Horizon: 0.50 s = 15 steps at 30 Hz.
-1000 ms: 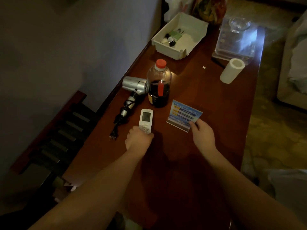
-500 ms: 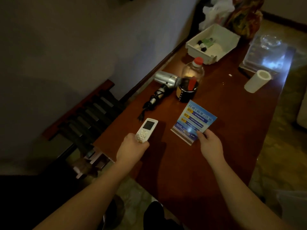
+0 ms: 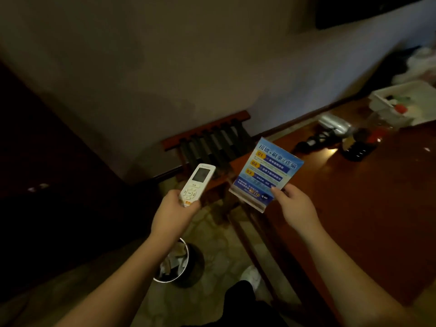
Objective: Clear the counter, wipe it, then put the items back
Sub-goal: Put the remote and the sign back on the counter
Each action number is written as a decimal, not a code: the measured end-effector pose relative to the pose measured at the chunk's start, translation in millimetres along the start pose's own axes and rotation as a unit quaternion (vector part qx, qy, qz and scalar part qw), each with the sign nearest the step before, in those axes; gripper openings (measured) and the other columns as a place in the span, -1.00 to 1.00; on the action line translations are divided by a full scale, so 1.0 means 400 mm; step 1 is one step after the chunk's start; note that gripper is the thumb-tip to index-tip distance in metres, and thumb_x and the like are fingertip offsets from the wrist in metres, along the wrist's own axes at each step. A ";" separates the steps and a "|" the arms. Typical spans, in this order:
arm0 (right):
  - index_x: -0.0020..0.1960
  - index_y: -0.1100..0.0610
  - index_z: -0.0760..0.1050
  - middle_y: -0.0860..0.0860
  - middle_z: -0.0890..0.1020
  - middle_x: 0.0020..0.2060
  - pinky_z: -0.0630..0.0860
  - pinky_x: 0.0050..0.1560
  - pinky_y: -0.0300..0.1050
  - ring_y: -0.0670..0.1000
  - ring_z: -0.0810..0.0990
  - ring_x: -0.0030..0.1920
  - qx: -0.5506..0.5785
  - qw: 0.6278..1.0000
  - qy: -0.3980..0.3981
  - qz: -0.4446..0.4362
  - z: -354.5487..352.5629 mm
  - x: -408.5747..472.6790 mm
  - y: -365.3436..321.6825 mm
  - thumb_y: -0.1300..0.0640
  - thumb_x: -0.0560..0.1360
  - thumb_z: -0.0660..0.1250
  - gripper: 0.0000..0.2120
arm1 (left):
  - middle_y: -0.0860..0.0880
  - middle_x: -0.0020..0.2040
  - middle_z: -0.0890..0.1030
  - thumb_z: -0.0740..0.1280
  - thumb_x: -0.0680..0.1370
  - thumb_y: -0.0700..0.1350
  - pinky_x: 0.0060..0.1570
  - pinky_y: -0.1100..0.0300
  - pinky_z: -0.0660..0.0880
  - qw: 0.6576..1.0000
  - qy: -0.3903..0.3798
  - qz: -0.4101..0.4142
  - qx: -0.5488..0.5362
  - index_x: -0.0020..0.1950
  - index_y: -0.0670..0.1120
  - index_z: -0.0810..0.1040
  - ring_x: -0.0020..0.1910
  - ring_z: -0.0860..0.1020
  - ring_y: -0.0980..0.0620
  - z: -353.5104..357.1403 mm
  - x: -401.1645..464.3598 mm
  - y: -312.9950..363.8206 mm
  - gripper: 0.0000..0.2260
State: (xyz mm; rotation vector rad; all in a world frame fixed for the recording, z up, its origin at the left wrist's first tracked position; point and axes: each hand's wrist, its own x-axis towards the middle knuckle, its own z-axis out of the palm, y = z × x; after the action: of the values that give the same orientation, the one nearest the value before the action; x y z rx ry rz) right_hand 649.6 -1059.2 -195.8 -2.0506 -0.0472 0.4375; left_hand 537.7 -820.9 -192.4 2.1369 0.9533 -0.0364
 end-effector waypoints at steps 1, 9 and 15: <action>0.02 -0.07 0.47 -0.21 0.56 -0.15 0.37 -0.27 -0.29 -0.24 0.52 -0.14 -0.005 1.000 -0.013 -0.011 0.035 -0.024 -0.028 0.01 0.61 0.22 -0.94 | 0.08 -0.10 0.52 0.39 0.48 0.04 -0.43 0.22 0.32 1.000 0.017 -0.005 -0.007 0.14 -0.07 0.44 -0.26 0.49 0.19 -0.044 -0.022 -0.036 -0.68; 0.16 -0.07 0.49 -0.24 0.54 -0.12 0.43 -0.09 -0.22 -0.19 0.51 -0.06 -0.038 0.987 -0.100 -0.120 0.340 -0.207 -0.238 0.01 0.60 0.24 -0.85 | 0.17 -0.15 0.50 0.40 0.48 0.05 -0.30 0.10 0.54 0.985 0.157 -0.035 -0.057 0.06 0.04 0.39 -0.21 0.55 0.16 -0.385 -0.190 -0.324 -0.73; 0.16 -0.05 0.52 -0.28 0.54 -0.14 0.36 -0.17 -0.35 -0.28 0.48 -0.11 -0.059 0.965 -0.163 -0.197 0.538 -0.317 -0.381 0.00 0.59 0.24 -0.82 | 0.07 0.00 0.52 0.40 0.50 0.03 -0.37 0.21 0.45 0.966 0.243 -0.049 -0.074 0.13 0.00 0.38 -0.17 0.52 0.20 -0.591 -0.307 -0.488 -0.70</action>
State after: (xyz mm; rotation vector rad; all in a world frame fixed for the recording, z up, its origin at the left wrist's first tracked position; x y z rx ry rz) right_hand 483.6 -829.4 -123.6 -1.9992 -0.6819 0.5240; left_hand 260.6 -658.6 -115.2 1.9921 1.2952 0.5160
